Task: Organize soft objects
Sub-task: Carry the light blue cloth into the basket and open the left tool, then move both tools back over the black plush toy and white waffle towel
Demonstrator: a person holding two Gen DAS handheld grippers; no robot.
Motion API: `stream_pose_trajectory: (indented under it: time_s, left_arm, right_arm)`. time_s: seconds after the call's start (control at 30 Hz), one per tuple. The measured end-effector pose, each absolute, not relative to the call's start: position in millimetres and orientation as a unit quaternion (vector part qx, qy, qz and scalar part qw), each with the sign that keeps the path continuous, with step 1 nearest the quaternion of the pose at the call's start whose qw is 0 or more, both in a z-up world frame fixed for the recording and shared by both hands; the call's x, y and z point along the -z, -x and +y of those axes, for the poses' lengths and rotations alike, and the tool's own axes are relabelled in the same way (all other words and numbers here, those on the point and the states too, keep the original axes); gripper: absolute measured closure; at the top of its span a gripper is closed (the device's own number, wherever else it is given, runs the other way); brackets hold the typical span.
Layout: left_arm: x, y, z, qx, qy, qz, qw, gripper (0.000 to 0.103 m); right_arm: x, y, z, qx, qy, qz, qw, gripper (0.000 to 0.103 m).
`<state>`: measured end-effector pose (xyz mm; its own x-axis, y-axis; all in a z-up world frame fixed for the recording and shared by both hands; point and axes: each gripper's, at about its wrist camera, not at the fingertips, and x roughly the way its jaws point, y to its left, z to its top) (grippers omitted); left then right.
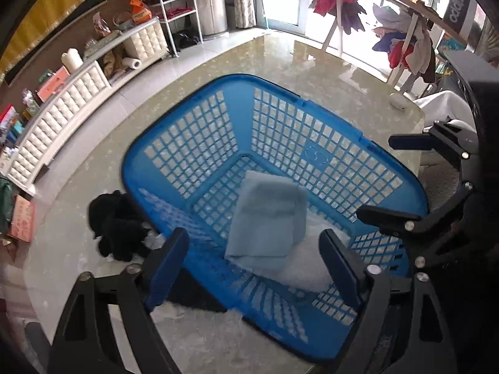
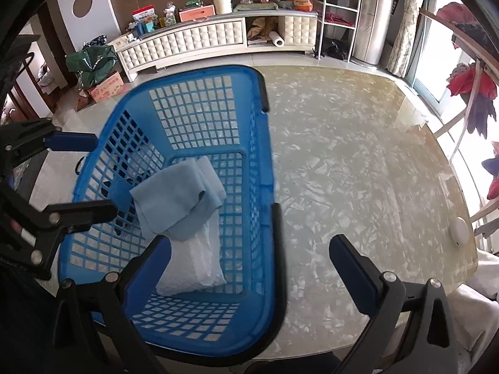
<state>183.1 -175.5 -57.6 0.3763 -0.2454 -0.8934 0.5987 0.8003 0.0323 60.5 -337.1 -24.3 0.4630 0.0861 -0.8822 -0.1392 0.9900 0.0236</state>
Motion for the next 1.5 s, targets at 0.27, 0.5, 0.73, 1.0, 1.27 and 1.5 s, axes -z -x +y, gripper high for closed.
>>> stream_pose_trajectory:
  time_s: [0.27,0.5,0.73,1.0,1.27,1.5]
  left_arm:
    - [34.1,-152.9,-145.2,0.236,-0.182,0.46,0.837,0.0]
    - [27.8,-128.7,-111.0,0.236,-0.16,0.441,0.851,0.0]
    - [22.5,-116.5,-66.1,0.233,-0.134,0.428,0.863,0.0]
    - [21.7,-108.2,-6.8,0.22,-0.087,0.438,0.867,0.0]
    - [28.5,-108.7,46.2,0.172,-0.048,0.438,0.881,0.0]
    - [43.9,-117.0,77.6,0.155,-0.018,0.448,0.881,0.0]
  right_arm:
    - [1.5,-47.7,-306.1,-0.093,0.04,0.491,0.865,0.001]
    - [-13.6,-42.3,-263.8,-0.105,0.078,0.479,0.868,0.001]
    - [-20.2,-46.6,-225.9,-0.112,0.1,0.469,0.87,0.001]
    - [-15.2,-60.8,-183.9,-0.126,0.127,0.467,0.866,0.001]
    - [3.0,-80.6,-131.3,-0.15,0.161,0.47,0.854,0.001]
    - [21.9,-99.7,-92.9,-0.158,0.196,0.479,0.841,0.003]
